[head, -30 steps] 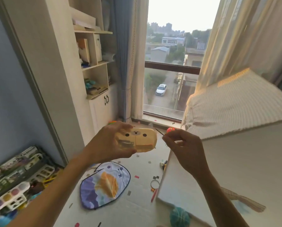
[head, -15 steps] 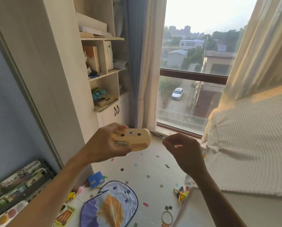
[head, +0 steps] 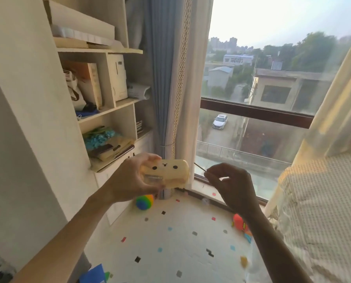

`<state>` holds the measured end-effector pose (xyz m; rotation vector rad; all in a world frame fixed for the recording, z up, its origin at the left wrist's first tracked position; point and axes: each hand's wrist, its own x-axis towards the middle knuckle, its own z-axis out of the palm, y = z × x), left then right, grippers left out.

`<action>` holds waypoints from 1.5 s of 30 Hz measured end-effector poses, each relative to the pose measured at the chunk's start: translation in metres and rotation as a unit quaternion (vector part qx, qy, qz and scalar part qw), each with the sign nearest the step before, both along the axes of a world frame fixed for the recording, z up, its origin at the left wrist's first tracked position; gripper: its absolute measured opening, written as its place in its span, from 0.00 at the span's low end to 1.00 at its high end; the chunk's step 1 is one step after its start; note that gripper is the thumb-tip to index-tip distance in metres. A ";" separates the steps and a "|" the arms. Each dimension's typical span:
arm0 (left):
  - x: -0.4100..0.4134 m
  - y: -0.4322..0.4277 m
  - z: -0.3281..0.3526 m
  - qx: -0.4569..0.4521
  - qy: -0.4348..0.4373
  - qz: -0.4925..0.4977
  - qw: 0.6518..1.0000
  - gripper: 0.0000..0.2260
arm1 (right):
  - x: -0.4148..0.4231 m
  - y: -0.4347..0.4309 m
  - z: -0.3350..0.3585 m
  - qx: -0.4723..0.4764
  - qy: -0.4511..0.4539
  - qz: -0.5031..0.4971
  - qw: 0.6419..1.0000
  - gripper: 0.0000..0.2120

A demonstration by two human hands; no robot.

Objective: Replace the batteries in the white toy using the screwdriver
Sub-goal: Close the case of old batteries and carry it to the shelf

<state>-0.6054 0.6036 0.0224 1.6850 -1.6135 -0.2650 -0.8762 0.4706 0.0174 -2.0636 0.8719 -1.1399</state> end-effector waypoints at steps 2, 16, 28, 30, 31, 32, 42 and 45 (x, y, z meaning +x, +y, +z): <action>0.019 -0.050 0.004 0.003 -0.004 -0.001 1.000 0.38 | 0.018 -0.048 0.001 0.003 -0.006 0.003 1.000 0.06; 0.151 -0.388 -0.008 0.000 -0.009 0.092 0.996 0.36 | 0.171 -0.429 -0.002 -0.002 0.019 0.074 0.997 0.05; 0.306 -0.542 -0.005 0.005 -0.028 0.238 0.971 0.33 | 0.391 -0.637 0.010 -0.023 0.068 0.210 0.975 0.01; 0.342 -0.558 -0.009 0.002 -0.036 0.258 0.966 0.34 | 0.436 -0.659 0.007 -0.026 0.062 0.226 0.972 0.01; 0.361 -0.565 -0.011 0.001 -0.036 0.266 0.963 0.35 | 0.458 -0.669 0.006 -0.028 0.061 0.235 0.970 0.01; 0.379 -0.571 -0.012 0.002 -0.033 0.276 0.961 0.35 | 0.480 -0.676 0.007 -0.031 0.068 0.244 0.967 0.02; 0.512 -0.593 -0.005 0.037 0.001 0.386 0.922 0.35 | 0.673 -0.724 0.030 -0.040 0.087 0.361 0.928 0.09; 0.534 -0.590 -0.003 0.038 -0.014 0.441 0.897 0.35 | 0.723 -0.724 0.033 -0.028 0.068 0.406 0.911 0.16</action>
